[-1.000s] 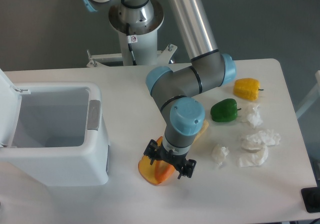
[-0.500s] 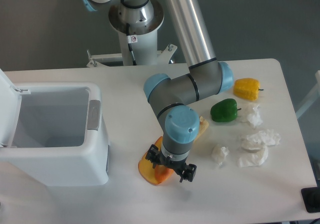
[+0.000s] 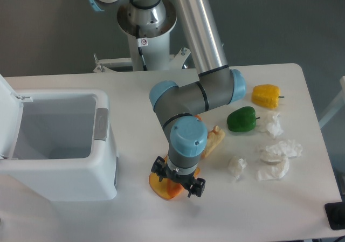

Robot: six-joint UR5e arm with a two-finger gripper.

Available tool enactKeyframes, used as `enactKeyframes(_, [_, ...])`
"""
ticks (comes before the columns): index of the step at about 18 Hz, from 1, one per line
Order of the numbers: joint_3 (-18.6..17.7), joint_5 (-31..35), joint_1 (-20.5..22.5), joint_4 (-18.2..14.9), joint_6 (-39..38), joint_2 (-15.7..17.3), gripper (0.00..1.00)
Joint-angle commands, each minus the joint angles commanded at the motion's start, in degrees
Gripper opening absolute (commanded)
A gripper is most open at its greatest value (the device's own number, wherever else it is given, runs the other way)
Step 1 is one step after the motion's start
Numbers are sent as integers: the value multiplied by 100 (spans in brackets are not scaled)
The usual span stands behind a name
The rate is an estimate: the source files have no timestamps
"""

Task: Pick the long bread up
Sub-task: 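Close the gripper fingers on the long bread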

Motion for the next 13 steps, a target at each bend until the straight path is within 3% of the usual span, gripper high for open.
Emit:
enactKeyframes(9, [-70, 18, -9, 9, 18, 0, 100])
enactKeyframes(13, [-97, 18, 0, 0, 9, 0, 91])
